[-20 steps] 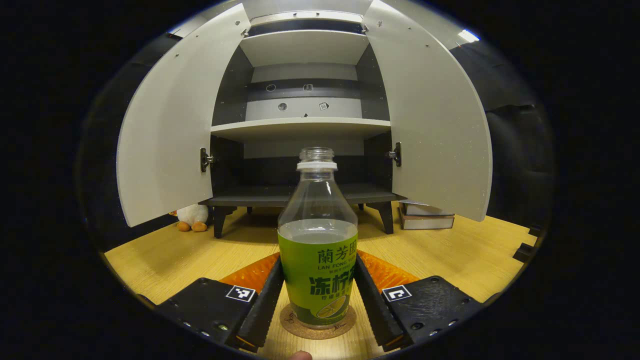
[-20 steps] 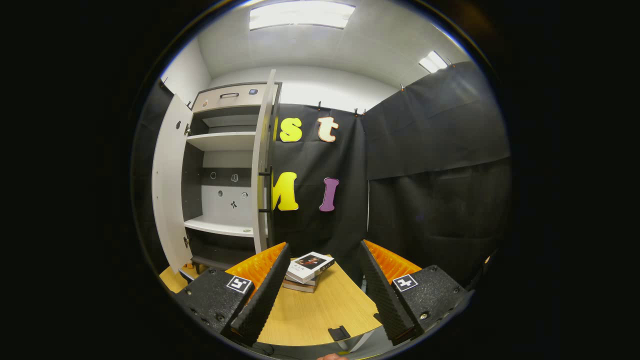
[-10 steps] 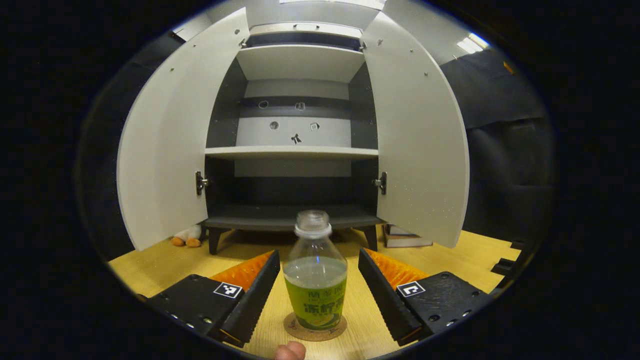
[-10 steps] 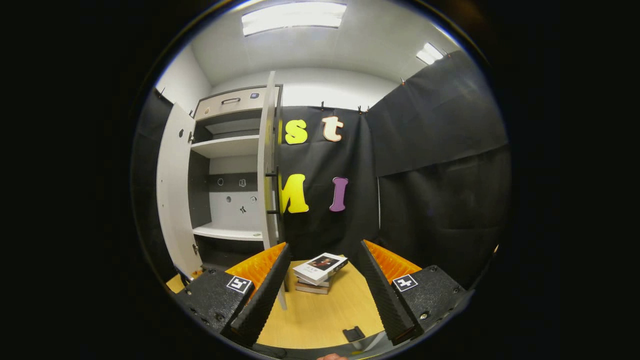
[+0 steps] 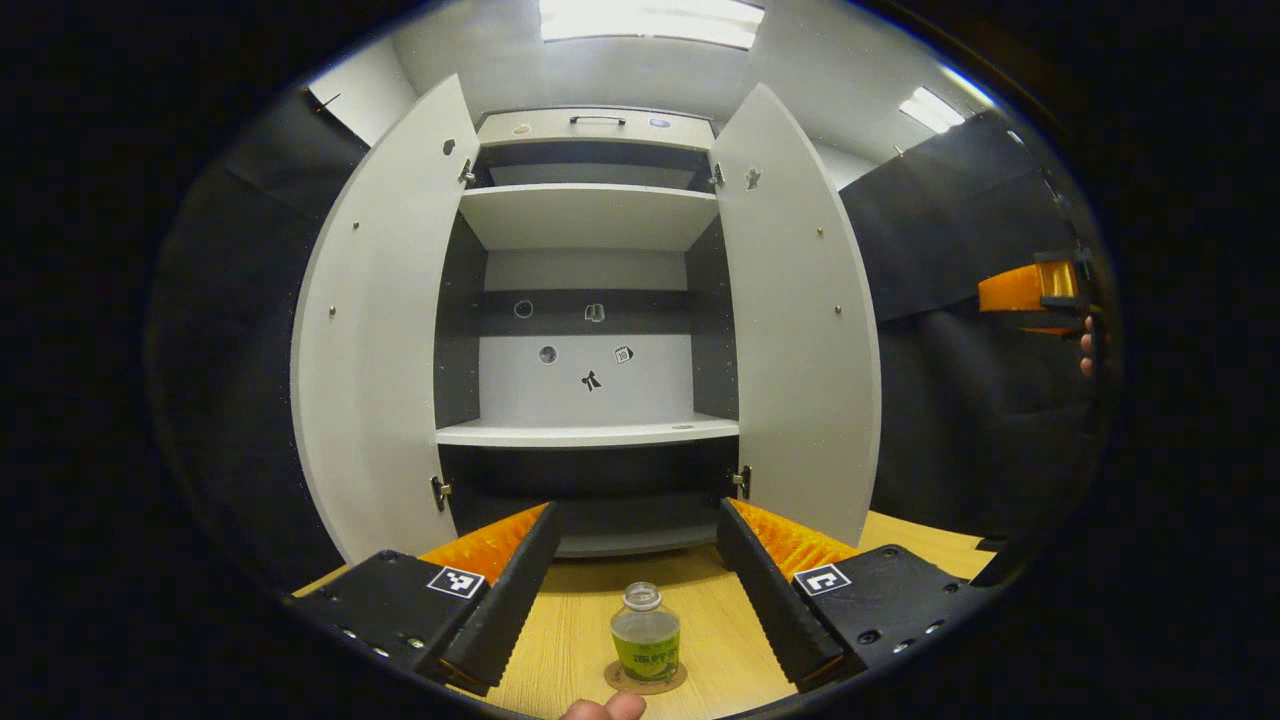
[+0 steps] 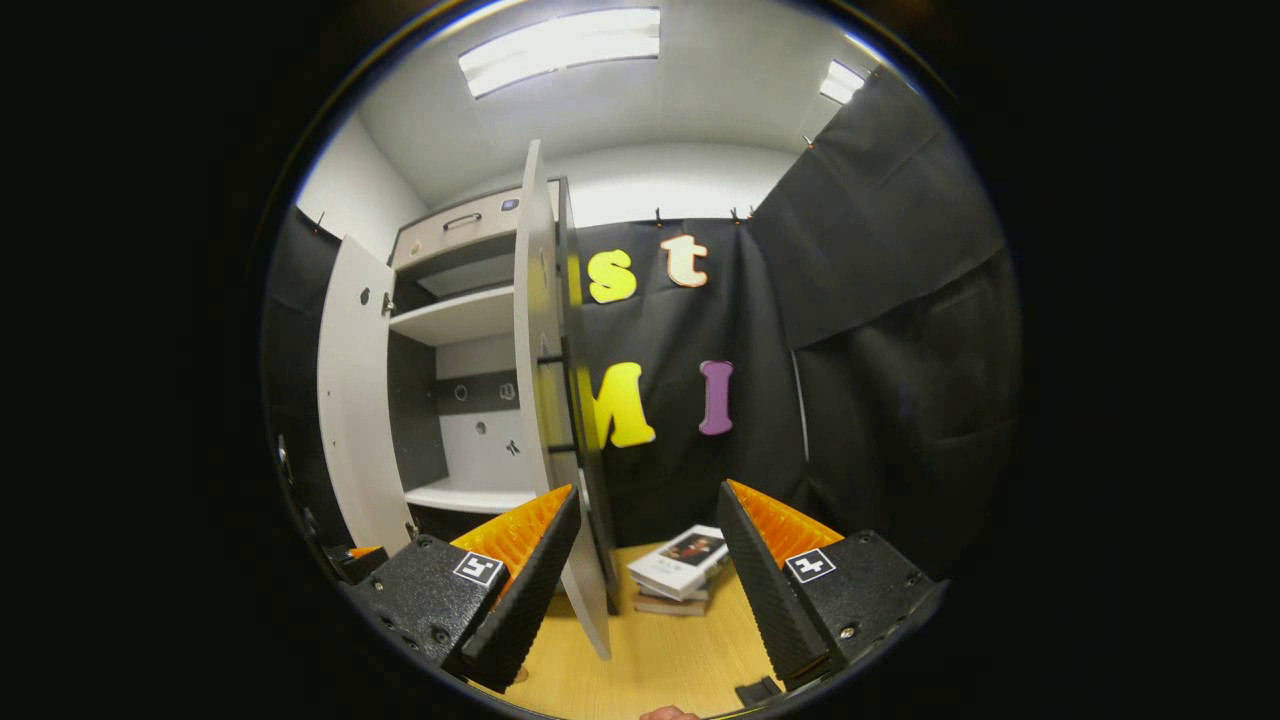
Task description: Grasp the bottle in the cabinet with the left hand and place it on the coaster, then close the right door with the right hand and the left door with the left hand.
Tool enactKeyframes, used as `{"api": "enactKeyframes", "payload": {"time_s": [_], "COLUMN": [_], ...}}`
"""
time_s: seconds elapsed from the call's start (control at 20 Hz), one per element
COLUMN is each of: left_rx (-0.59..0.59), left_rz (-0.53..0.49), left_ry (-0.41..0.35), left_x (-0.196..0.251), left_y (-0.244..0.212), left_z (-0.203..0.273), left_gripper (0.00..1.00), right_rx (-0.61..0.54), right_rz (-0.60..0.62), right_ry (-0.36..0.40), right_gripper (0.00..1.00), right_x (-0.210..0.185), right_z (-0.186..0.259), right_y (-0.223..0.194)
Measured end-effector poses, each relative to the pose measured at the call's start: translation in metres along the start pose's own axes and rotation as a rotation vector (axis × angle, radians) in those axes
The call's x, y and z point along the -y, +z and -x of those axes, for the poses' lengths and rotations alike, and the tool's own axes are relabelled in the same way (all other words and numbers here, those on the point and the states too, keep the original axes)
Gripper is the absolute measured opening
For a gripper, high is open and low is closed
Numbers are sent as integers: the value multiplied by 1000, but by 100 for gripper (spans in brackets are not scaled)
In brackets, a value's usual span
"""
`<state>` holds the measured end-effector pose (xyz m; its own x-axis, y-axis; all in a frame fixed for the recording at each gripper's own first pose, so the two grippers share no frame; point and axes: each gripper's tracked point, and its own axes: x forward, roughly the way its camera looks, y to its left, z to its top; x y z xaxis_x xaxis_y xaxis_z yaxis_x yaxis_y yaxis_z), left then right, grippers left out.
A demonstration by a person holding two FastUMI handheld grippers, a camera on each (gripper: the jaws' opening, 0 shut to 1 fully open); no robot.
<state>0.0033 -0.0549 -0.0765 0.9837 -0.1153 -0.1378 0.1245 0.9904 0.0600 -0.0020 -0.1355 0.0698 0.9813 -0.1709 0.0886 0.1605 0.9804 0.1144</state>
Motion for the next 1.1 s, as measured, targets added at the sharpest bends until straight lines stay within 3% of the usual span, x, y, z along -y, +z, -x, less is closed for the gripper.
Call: {"api": "enactKeyframes", "payload": {"time_s": [0.25, 0.55, 0.8, 1.1], "left_rx": [-74, -72, -66, -68], "left_rz": [137, 70, 82, 88], "left_ry": [-13, 130, 167, 199], "left_x": [0, -49, -59, -71], "left_y": [3, -2, -5, -7], "left_z": [18, 32, 35, 37], "left_gripper": [97, 96, 95, 95], "right_rx": [2, -11, -24, 14], "right_rz": [97, 139, 96, 212], "right_ry": [65, -11, 5, -76], "right_gripper": [84, 84, 84, 82], "right_x": [-10, 6, -7, -11], "right_z": [-60, -130, -147, -140], "right_y": [25, 37, 27, 35]}}
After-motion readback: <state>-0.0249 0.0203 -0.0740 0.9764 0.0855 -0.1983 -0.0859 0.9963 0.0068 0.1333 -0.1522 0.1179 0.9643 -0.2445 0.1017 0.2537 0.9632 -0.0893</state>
